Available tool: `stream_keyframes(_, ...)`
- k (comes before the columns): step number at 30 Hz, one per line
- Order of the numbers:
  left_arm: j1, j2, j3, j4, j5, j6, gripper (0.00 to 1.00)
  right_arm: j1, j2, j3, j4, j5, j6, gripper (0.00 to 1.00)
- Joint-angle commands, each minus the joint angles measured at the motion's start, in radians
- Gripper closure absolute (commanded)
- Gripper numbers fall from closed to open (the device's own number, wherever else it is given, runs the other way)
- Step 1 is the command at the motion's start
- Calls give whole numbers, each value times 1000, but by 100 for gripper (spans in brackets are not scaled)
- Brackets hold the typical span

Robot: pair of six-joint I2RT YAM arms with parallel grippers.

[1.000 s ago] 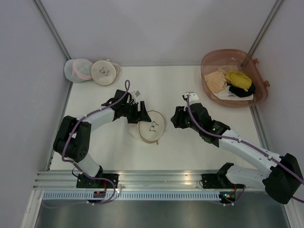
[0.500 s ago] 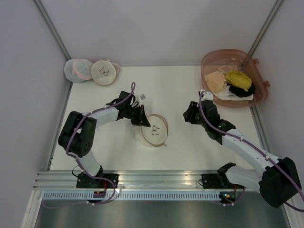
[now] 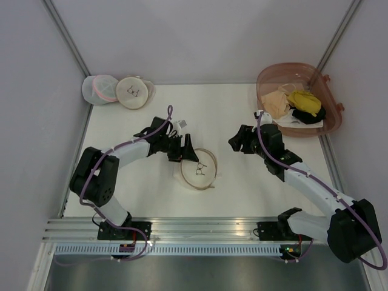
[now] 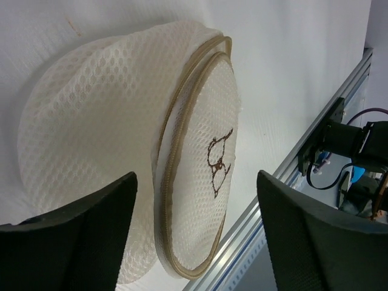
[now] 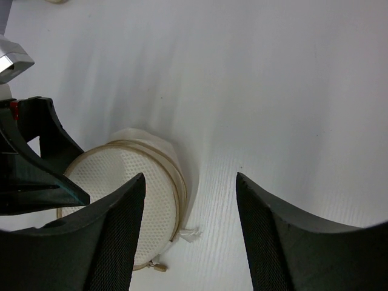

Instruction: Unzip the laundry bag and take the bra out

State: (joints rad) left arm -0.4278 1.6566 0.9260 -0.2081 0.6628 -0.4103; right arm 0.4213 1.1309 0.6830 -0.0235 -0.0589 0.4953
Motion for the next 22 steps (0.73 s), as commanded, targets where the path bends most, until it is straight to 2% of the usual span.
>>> stream_keyframes(1, 0, -46, -1, 50, -25, -12, 12, -1, -14, 13, 31, -48, -34, 33)
stream_keyframes(5, 0, -93, -24, 67, -29, -41, 2, -1, -20, 18, 28, -62, -37, 32)
stream_keyframes(13, 0, -231, -73, 99, -54, -58, 1, -1, -60, 13, 27, -93, -47, 27)
stream_keyframes(22, 0, -267, -96, 105, -62, -50, 1, -1, -62, 20, 27, -96, -46, 21)
